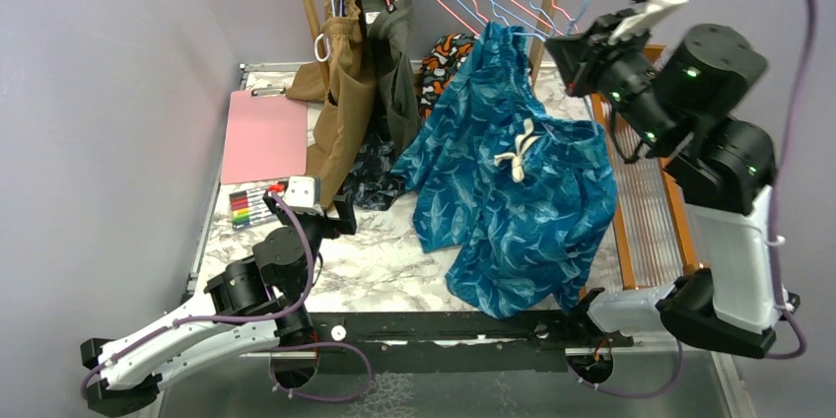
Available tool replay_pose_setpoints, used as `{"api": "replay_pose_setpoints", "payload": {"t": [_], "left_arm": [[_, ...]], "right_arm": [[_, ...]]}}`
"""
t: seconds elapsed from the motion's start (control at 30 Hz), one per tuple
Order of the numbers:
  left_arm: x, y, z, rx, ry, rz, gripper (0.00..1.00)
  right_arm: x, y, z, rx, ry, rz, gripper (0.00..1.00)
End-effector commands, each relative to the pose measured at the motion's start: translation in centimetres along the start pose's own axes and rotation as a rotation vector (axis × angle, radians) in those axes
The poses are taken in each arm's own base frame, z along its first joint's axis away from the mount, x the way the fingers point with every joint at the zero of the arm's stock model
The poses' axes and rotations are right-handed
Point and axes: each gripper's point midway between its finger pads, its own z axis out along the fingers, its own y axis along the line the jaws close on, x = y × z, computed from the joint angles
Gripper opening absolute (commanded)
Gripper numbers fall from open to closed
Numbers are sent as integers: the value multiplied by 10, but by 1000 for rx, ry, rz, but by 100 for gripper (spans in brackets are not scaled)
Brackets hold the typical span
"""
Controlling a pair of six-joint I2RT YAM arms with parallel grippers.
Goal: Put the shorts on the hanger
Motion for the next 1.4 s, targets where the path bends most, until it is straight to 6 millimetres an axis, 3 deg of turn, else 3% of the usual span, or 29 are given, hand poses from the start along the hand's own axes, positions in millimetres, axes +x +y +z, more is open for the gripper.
{"api": "replay_pose_setpoints", "payload": {"t": [0.0,0.33,0.47,0.67,0.9,1.0,1.37], "left_arm": [[4,1,3,-26,6,7,91],[7,-1,5,-24,18,25,91],[7,-1,4,-21,16,22,91],[8,-3,5,-17,20,33,91],[6,-2,3,-10,12,22,91],[5,-1,3,-9,7,14,91],[5,-3,4,-2,8,26,91]], "right_arm": [[-27,-26,-29,94,-88,-21,1],[-23,-29,-32,104,-80,-44,1],[-18,-21,-26,67,-62,-46,1],[7,13,12,-62,20,-27,1],[-3,34,67,-92,-24,-24,1],[-4,34,89,-66,-67,-33,1],[-27,46,133,-73,-201,-60,1]]}}
